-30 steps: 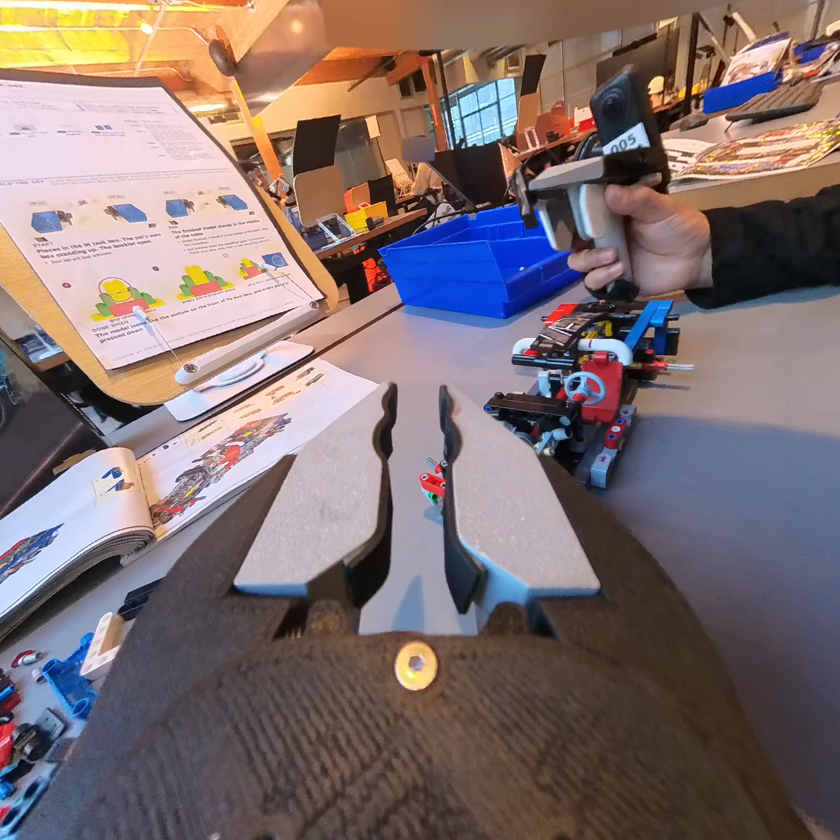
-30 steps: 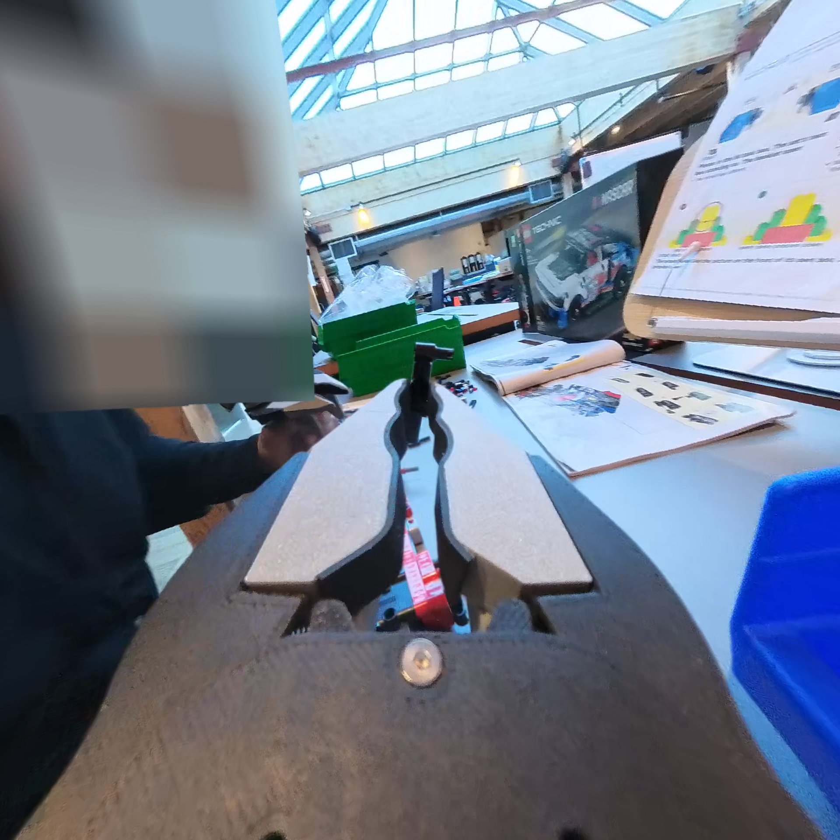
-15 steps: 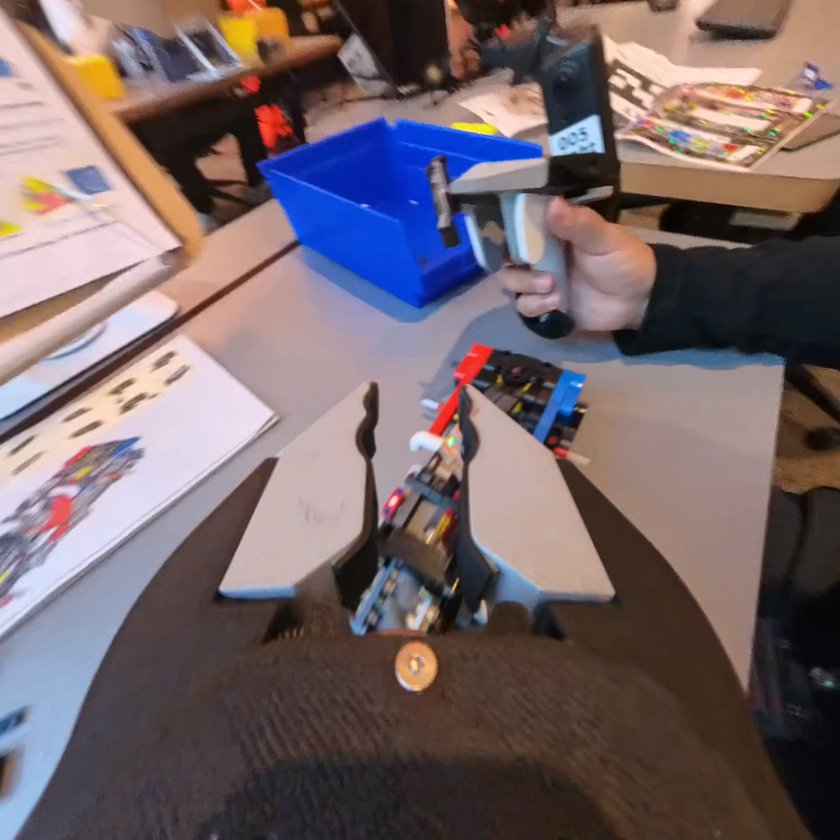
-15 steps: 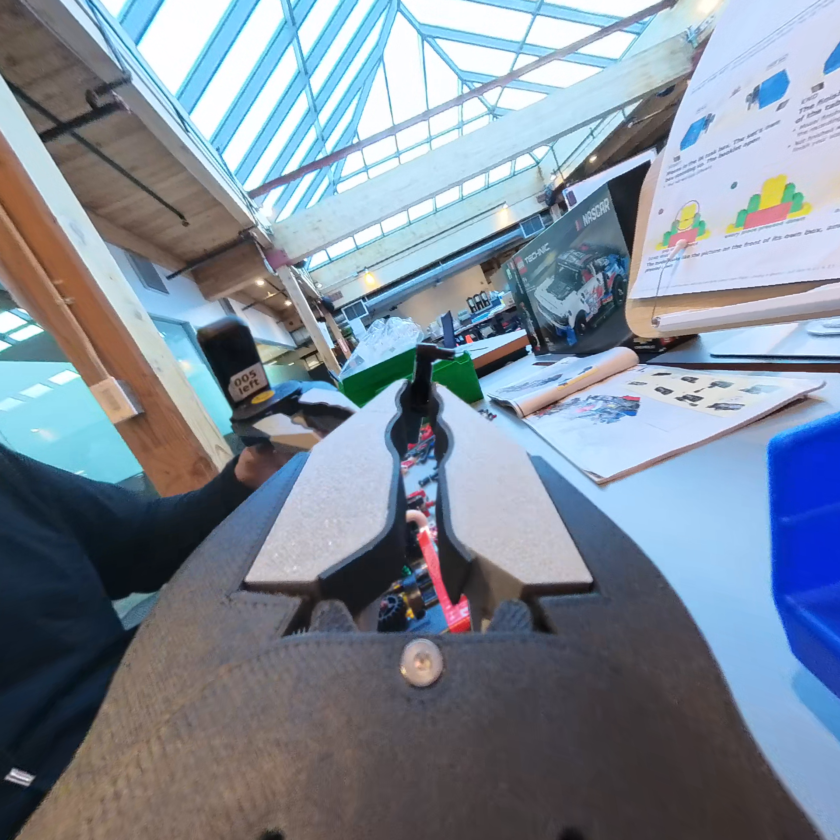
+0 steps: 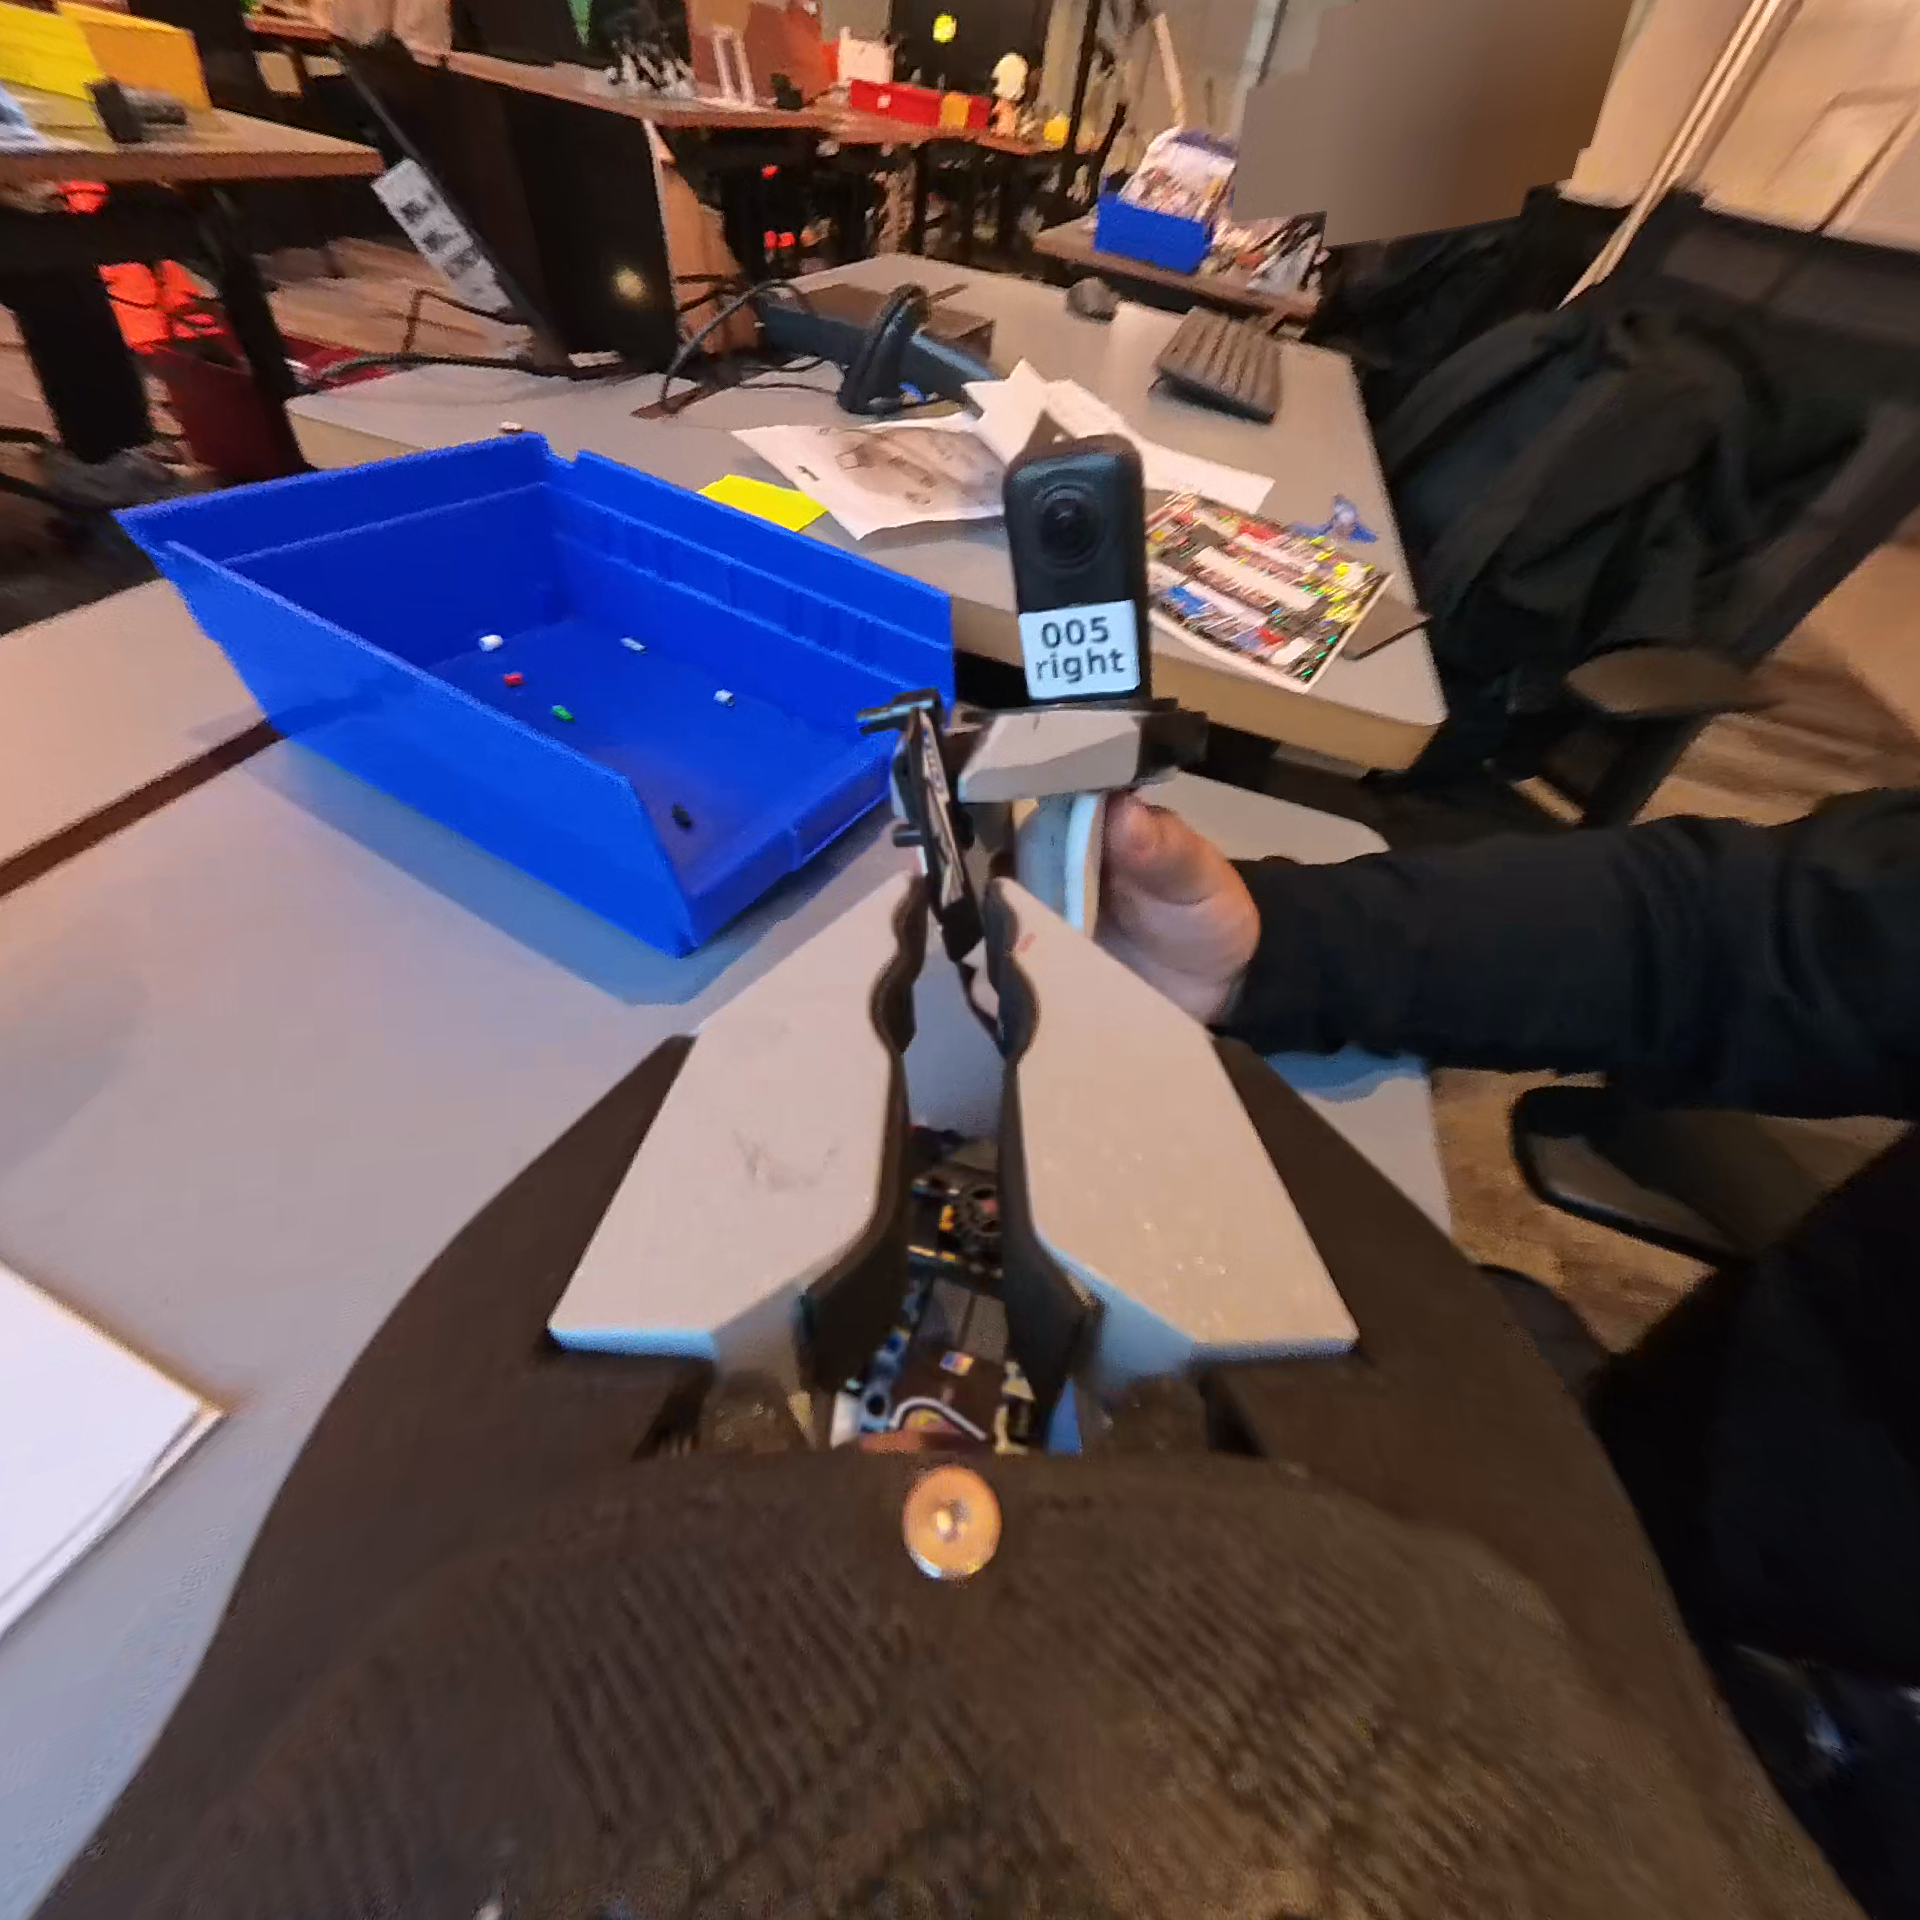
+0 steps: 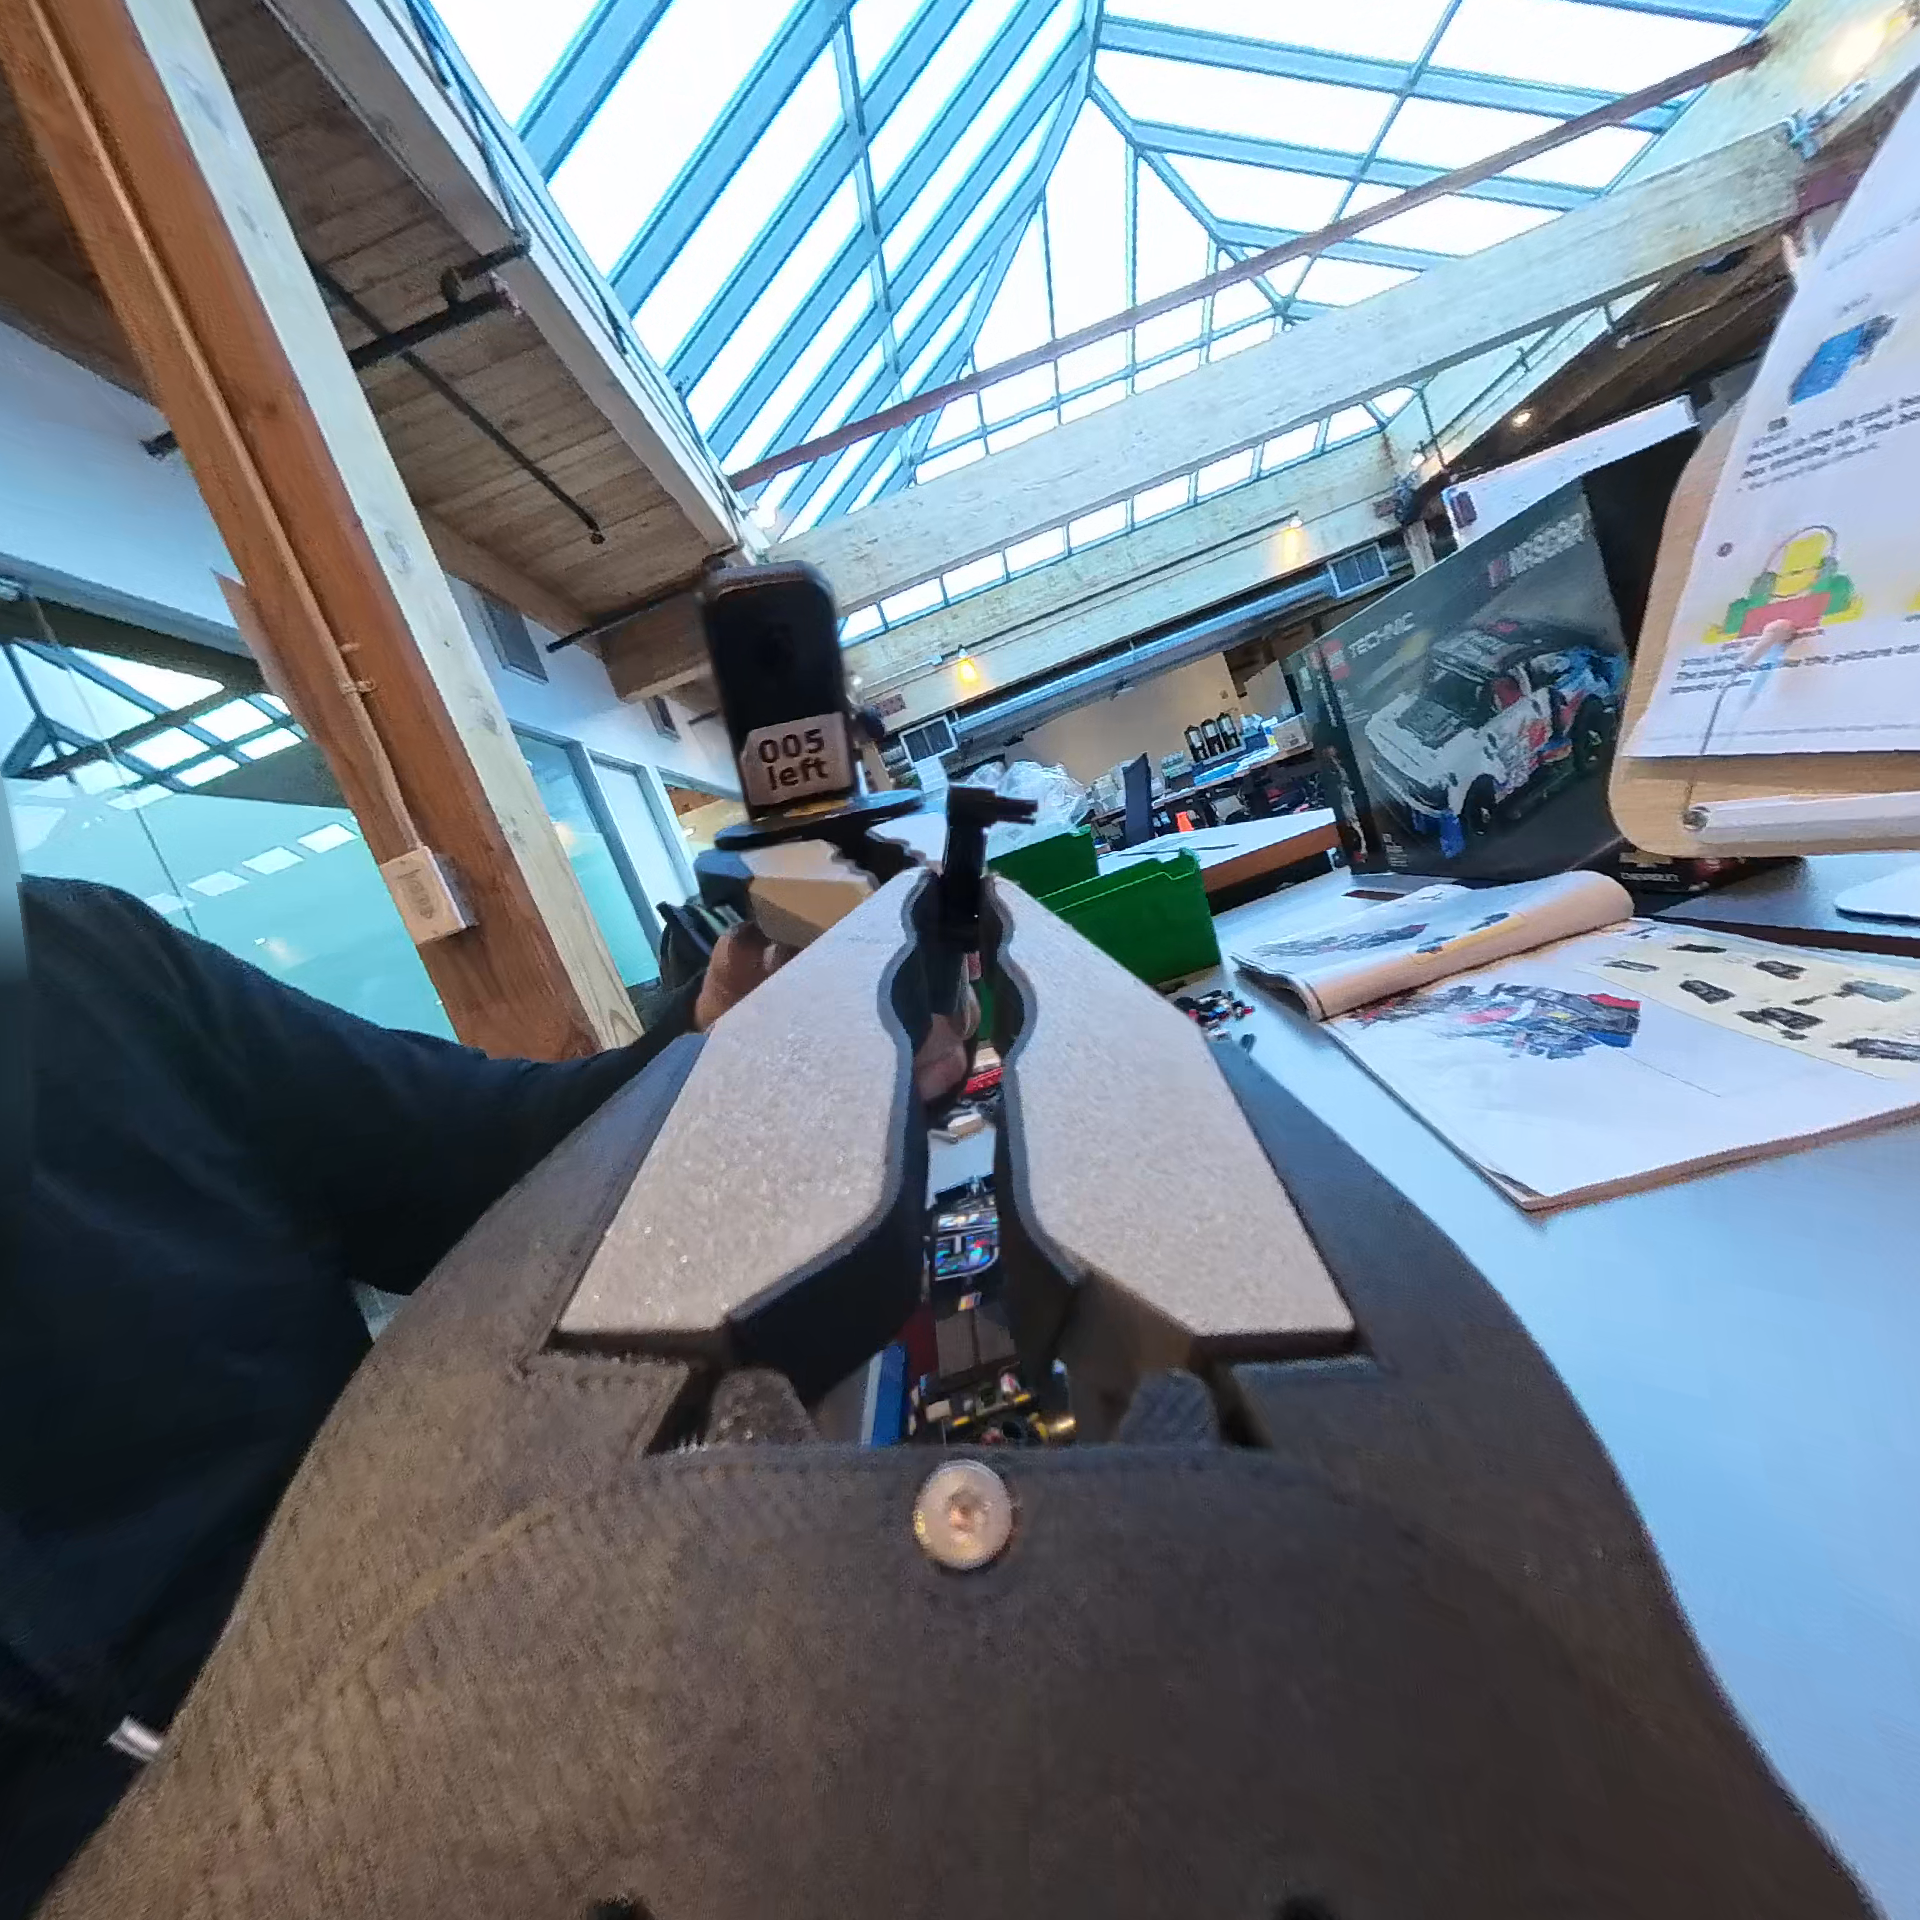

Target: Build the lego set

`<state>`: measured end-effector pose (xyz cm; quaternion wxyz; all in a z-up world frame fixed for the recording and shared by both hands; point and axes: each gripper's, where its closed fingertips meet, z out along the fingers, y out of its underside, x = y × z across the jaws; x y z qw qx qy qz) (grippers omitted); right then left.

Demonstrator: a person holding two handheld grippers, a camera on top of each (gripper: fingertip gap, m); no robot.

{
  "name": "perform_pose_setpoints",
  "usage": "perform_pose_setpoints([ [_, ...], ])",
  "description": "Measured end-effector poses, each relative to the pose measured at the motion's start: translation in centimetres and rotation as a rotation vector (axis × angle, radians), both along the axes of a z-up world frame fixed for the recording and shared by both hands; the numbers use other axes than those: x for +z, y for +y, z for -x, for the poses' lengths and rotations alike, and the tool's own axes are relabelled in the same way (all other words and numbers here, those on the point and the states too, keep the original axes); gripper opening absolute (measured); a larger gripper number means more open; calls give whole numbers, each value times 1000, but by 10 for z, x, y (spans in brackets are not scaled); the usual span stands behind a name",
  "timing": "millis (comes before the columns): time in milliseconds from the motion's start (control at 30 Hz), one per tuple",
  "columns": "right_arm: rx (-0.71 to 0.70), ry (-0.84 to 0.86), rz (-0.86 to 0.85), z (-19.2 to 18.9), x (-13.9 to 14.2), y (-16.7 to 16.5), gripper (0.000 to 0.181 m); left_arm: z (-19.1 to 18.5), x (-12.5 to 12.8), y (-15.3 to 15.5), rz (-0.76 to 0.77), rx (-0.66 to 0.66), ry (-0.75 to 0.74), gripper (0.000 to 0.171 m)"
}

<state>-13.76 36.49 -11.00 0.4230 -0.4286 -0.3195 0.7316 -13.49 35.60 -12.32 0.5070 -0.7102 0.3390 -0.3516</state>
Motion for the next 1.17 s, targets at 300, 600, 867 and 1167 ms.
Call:
perform_pose_setpoints([
  [300, 32, -32, -65, 5, -3, -14, 2, 9, 0, -12, 73, -83, -70, 0],
  [600, 132, -136, -109, 13, -17, -29, 4, 16, -16, -28, 42, -109, 176, 0],
  [867, 96, -538, -137, -24, -64, -45, 9, 3, -63, -78, 107, -153, 480, 0],
  [1167, -118, -1058, 54, -58, -135, -59, 27, 35, -157, -111, -70, -14, 1134, 0],
])
